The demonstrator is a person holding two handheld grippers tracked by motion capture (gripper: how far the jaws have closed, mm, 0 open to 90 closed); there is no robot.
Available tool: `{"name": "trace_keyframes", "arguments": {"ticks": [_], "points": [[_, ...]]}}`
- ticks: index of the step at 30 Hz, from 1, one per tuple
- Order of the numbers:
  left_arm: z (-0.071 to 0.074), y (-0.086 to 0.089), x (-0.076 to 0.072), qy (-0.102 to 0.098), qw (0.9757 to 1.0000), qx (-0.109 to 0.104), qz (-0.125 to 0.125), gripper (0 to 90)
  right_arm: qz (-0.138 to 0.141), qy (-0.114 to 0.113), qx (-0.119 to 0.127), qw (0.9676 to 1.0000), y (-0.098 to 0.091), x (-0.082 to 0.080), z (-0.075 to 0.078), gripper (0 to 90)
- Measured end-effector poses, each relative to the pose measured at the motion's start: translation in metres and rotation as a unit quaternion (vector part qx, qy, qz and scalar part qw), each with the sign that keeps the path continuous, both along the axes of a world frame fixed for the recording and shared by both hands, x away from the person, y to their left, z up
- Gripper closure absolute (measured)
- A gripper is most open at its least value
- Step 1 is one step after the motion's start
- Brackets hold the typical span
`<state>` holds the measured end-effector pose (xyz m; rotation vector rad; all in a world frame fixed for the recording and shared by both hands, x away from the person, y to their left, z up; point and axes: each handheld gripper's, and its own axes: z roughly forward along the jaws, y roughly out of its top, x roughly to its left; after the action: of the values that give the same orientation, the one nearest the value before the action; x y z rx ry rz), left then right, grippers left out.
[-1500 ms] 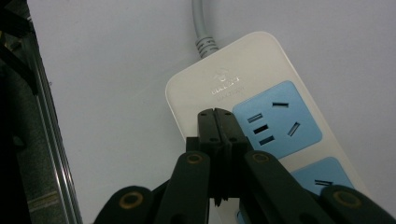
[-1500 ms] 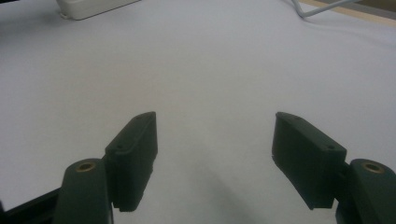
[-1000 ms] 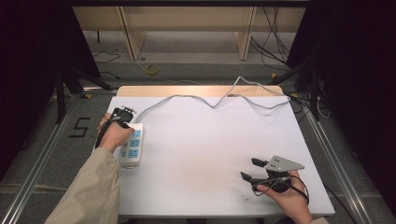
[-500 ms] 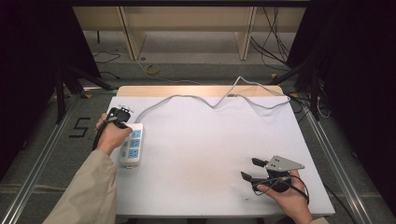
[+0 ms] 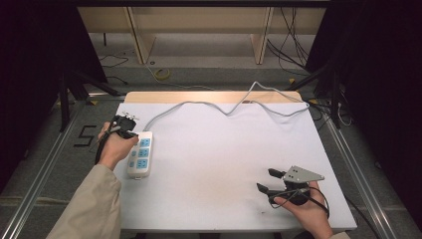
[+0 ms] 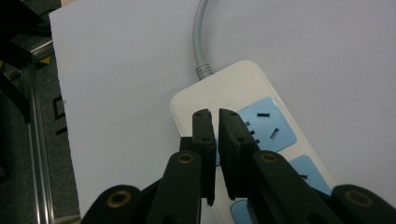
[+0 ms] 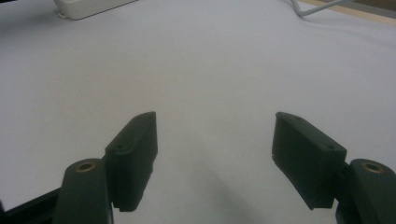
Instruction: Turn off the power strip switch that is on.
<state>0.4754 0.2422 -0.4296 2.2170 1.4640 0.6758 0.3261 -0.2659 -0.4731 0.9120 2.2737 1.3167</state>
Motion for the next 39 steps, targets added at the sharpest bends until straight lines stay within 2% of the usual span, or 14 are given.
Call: {"name": "trace_keyframes", "arguments": {"ticks": [4,7,10,12,14,18,20,24,30,33,39], "points": [[0.003,-0.002,-0.002,-0.010,0.9998,-0.019,-0.005,80.1,-0.001,0.000,0.000,1.0000,0.000,0.000,0.000,32.1],[0.006,-0.004,-0.005,-0.018,0.9989,-0.042,-0.012,74.8,-0.001,0.001,0.000,1.0000,0.000,0.000,0.000,32.1],[0.009,-0.006,-0.008,-0.035,0.9975,-0.059,-0.017,66.8,-0.001,0.001,-0.001,1.0000,0.000,0.000,0.000,32.1],[0.011,-0.007,-0.010,-0.046,0.9973,-0.056,-0.013,57.0,0.000,0.001,-0.002,1.0000,0.000,0.000,0.000,32.1],[0.011,-0.006,-0.011,-0.049,0.9972,-0.055,-0.013,50.9,0.000,0.002,-0.001,1.0000,0.000,0.000,0.000,32.1],[0.012,-0.007,-0.013,-0.042,0.9967,-0.069,-0.010,38.8,0.000,0.002,-0.001,1.0000,0.000,0.000,0.000,32.2],[0.013,-0.008,-0.015,-0.041,0.9960,-0.076,-0.022,36.5,-0.001,0.002,-0.001,1.0000,0.000,0.000,0.000,32.1],[0.016,-0.013,-0.018,-0.046,0.9929,-0.099,-0.048,34.1,0.000,0.001,-0.002,1.0000,0.000,0.000,0.000,32.1],[0.019,-0.022,-0.024,-0.050,0.9893,-0.114,-0.077,32.0,-0.001,0.001,-0.001,1.0000,0.000,0.000,0.000,32.1],[0.022,-0.027,-0.029,-0.056,0.9859,-0.129,-0.091,31.8,-0.001,0.000,0.000,1.0000,0.000,0.000,0.000,32.1],[0.029,-0.038,-0.043,-0.077,0.9787,-0.136,-0.133,30.2,-0.001,0.000,0.000,1.0000,0.000,0.000,0.000,32.0]]}}
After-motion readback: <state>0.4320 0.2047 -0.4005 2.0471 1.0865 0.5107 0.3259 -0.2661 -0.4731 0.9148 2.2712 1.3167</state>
